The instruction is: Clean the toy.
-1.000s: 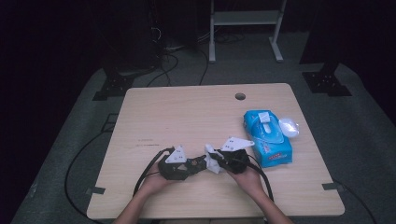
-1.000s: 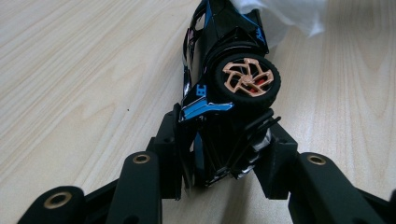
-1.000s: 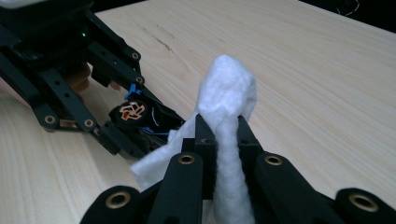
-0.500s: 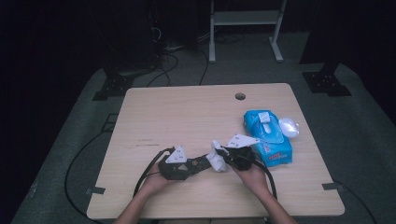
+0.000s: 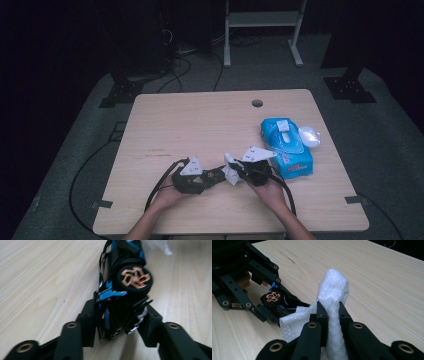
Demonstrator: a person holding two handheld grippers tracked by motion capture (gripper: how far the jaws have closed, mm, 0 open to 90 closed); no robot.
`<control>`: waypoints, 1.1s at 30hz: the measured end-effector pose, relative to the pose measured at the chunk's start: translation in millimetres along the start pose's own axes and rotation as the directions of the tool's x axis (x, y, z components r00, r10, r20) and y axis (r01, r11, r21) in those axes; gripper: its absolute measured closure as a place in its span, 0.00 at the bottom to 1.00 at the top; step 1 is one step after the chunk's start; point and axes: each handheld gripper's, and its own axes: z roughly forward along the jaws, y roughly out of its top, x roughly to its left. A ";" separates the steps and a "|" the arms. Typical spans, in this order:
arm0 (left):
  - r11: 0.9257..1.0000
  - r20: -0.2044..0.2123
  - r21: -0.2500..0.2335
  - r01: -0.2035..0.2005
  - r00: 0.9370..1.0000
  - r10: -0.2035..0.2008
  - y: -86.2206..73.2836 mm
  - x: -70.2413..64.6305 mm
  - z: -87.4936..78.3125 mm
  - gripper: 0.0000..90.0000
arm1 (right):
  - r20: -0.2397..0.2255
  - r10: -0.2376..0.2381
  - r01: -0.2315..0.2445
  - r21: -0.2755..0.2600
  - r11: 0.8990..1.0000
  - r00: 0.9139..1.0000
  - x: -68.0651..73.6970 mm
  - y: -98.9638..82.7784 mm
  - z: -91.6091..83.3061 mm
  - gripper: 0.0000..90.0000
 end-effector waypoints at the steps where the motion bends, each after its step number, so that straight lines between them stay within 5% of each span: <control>1: 1.000 0.003 -0.001 0.012 1.000 -0.012 -0.4 0.0 0.8 0.58 | 0.000 0.008 -0.008 -0.001 1.000 1.000 0.0 -0.5 -0.3 0.94; 10: 0.999 0.029 0.015 0.038 0.999 -0.039 -0.4 1.8 7.0 0.65 | -0.010 0.032 -0.032 -0.008 0.999 0.999 -1.7 -1.9 -0.5 0.94; 13: 1.000 0.020 0.008 0.021 1.000 -0.021 0.6 -0.6 6.7 0.65 | -0.024 0.054 -0.055 -0.012 0.998 0.998 -3.6 -2.6 -1.0 0.94; 24: 0.990 -0.001 -0.136 0.029 1.000 -0.029 10.0 -3.7 -10.4 0.66 | -0.027 0.118 -0.119 -0.036 0.992 0.993 -9.8 -1.2 -7.2 0.94; 27: 0.986 -0.017 -0.165 0.008 1.000 -0.011 16.2 -5.0 -20.0 0.66 | -0.042 0.137 -0.139 -0.042 0.989 0.990 -10.1 -0.6 -9.2 0.94; 33: 0.988 -0.044 -0.146 -0.040 0.998 0.034 20.3 -6.4 -29.0 0.66 | -0.077 0.162 -0.166 -0.045 0.985 0.984 -9.6 0.1 -7.7 0.94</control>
